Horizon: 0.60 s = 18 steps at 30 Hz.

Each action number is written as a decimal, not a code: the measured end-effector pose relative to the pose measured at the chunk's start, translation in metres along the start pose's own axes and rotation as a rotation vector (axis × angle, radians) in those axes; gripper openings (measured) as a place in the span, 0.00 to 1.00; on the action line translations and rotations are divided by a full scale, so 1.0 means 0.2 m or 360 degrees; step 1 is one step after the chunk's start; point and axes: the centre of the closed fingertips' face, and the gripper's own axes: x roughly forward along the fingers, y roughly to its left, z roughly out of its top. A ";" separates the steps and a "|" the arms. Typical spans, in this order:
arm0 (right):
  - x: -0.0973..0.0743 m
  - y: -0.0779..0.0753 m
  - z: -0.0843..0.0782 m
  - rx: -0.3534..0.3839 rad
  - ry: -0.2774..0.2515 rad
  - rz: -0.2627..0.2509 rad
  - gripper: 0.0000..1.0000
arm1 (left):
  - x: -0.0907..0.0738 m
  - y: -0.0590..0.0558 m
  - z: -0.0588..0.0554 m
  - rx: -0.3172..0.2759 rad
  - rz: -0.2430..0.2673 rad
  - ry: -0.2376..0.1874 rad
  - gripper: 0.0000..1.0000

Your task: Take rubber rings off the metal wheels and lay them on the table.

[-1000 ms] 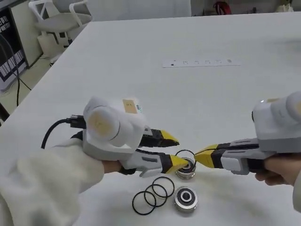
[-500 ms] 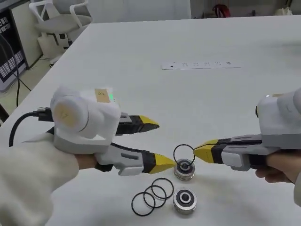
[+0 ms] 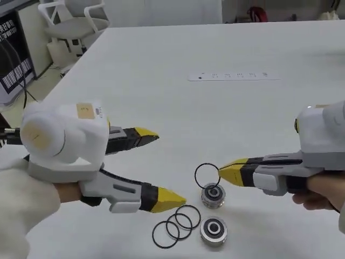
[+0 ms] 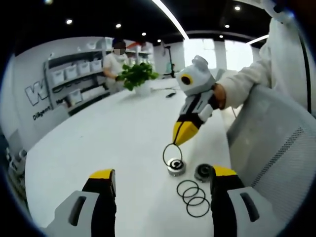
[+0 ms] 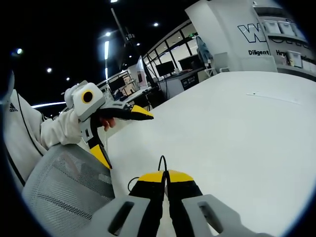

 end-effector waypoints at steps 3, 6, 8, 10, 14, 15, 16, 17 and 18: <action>0.00 0.02 0.01 -0.0008 0.0001 0.0018 0.00 | -0.02 0.02 -0.03 0.0025 0.0034 0.0043 0.79; 0.01 0.05 0.01 -0.0021 0.0005 0.0041 0.00 | -0.05 0.03 -0.04 0.0008 0.0060 0.0040 0.79; 0.01 0.07 0.01 -0.0027 0.0009 0.0058 0.00 | -0.07 0.03 -0.04 -0.0018 0.0072 0.0027 0.79; 0.02 0.08 0.01 -0.0031 0.0016 0.0075 0.00 | -0.09 0.03 -0.06 -0.0030 0.0081 0.0028 0.79; 0.03 0.13 0.01 -0.0053 0.0034 0.0108 0.00 | -0.14 0.04 -0.10 -0.0070 0.0129 0.0036 0.79; 0.04 0.14 0.01 -0.0056 0.0037 0.0117 0.00 | -0.16 0.04 -0.10 -0.0090 0.0140 0.0026 0.79; 0.04 0.15 0.01 -0.0062 0.0041 0.0130 0.00 | -0.17 0.04 -0.10 -0.0099 0.0147 0.0020 0.79; 0.04 0.16 0.01 -0.0065 0.0043 0.0139 0.00 | -0.18 0.05 -0.11 -0.0106 0.0153 0.0019 0.79; 0.05 0.17 0.01 -0.0069 0.0048 0.0153 0.00 | -0.19 0.05 -0.12 -0.0112 0.0162 0.0020 0.79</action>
